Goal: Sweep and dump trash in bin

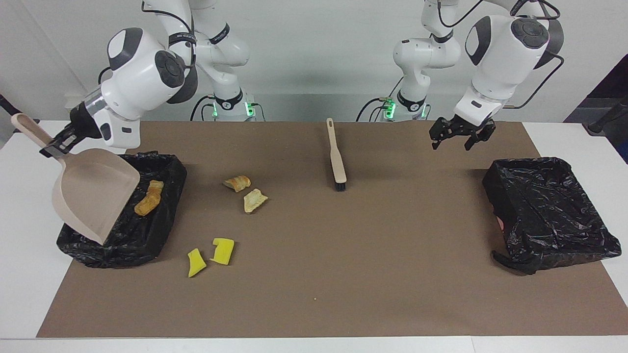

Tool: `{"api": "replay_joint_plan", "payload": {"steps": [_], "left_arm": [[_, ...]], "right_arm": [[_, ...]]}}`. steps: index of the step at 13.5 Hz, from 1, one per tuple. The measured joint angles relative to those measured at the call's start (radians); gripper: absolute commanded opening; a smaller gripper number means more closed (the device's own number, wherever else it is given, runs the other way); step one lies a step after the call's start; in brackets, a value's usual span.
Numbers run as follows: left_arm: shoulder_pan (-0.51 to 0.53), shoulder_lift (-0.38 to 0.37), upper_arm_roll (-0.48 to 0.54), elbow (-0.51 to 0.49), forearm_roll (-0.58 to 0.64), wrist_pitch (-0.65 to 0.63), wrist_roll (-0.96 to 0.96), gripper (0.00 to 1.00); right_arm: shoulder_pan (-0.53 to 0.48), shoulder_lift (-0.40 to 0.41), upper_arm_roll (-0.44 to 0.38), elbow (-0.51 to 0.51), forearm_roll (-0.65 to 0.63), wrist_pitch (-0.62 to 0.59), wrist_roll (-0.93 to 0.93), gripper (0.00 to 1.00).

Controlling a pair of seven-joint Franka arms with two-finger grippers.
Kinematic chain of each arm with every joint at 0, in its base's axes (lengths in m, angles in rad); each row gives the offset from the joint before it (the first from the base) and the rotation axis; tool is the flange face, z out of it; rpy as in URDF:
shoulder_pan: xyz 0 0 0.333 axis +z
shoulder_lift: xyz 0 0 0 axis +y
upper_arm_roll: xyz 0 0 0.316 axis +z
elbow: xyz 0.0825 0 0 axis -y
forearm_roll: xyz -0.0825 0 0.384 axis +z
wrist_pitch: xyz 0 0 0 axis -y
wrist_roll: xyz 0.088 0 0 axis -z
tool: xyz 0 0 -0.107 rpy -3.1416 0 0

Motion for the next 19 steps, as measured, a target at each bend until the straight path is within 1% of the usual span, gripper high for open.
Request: {"api": "replay_joint_plan", "payload": {"steps": [3,6,7,9,11,13,15,17,19], "left_arm": [[0.000,0.000,0.000,0.000,0.000,0.000,0.000,1.00],[0.000,-0.001,0.000,0.006,0.000,-0.007,0.000,1.00],[0.000,-0.002,0.000,0.024,0.000,-0.027,0.000,1.00],[0.001,-0.008,0.002,0.088,0.014,-0.095,0.000,1.00],[0.009,-0.015,0.002,0.145,0.090,-0.127,0.000,1.00],[0.014,-0.015,0.004,0.179,0.130,-0.128,0.000,1.00],[0.032,-0.009,0.005,0.185,0.128,-0.105,0.000,1.00],[0.045,-0.001,0.005,0.185,0.119,-0.081,0.000,1.00],[0.046,0.003,0.004,0.185,0.116,-0.078,0.000,1.00]], "right_arm": [[0.032,0.033,0.000,0.040,0.130,-0.017,0.124,0.00],[0.046,0.056,0.001,0.070,0.335,-0.020,0.326,0.00],[0.048,0.061,0.001,0.075,0.388,-0.020,0.383,0.00],[0.063,0.074,0.001,0.093,0.454,-0.019,0.482,0.00],[0.104,0.105,0.003,0.129,0.523,-0.019,0.610,0.00],[0.170,0.159,0.005,0.180,0.555,-0.020,0.788,0.00],[0.235,0.225,0.006,0.243,0.609,-0.020,0.967,0.00],[0.283,0.290,0.006,0.328,0.643,-0.023,1.103,0.00],[0.334,0.362,0.007,0.425,0.656,-0.054,1.222,0.00]]}}
